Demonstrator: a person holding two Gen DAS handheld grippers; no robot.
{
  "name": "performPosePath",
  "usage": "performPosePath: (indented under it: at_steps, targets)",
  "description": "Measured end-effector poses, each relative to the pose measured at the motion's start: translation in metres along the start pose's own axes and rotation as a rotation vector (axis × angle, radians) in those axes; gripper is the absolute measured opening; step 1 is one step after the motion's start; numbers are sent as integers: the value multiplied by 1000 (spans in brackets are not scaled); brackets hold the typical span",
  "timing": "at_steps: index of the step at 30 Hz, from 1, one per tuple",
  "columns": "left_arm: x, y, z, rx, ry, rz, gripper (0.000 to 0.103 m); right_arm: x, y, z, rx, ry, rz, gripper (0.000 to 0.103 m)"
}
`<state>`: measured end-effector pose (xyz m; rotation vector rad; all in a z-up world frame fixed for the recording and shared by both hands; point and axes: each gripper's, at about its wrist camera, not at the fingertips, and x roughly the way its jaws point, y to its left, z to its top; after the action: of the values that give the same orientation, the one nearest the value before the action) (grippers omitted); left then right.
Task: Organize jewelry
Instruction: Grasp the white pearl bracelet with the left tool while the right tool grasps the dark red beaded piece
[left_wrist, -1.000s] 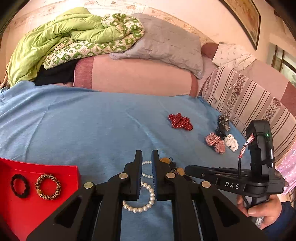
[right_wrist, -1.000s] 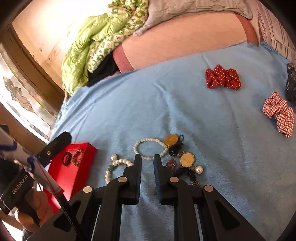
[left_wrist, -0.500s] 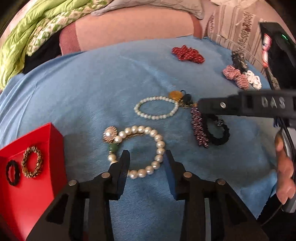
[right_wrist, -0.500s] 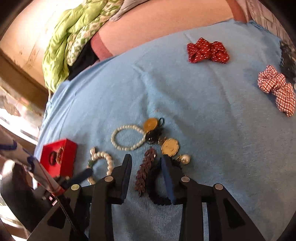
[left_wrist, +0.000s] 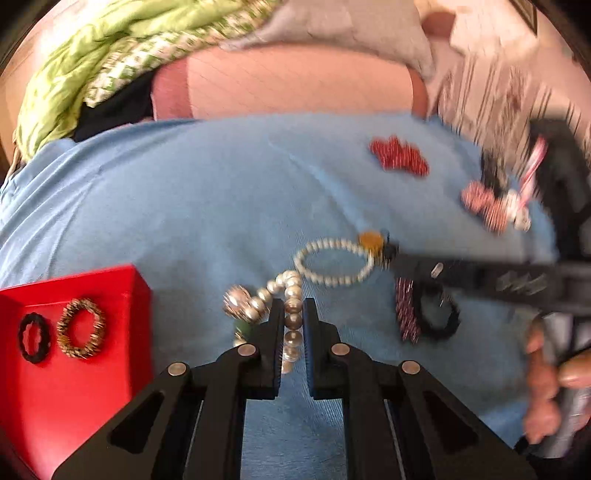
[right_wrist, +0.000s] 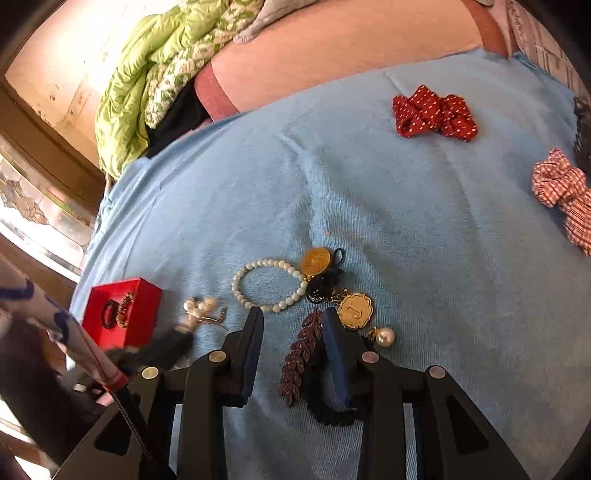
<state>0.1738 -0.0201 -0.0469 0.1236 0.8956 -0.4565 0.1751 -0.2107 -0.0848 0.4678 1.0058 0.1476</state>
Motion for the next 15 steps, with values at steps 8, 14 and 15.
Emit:
performPosePath:
  at_steps: [8, 14, 15]
  targets:
    - [-23, 22, 7, -73, -83, -10, 9, 26, 12, 2, -116, 60, -109, 36]
    - [-25, 19, 8, -60, -78, -13, 9, 31, 46, -17, -393, 56, -255, 20]
    - [-26, 19, 8, -61, -82, -11, 9, 29, 47, -16, -387, 48, -241, 19]
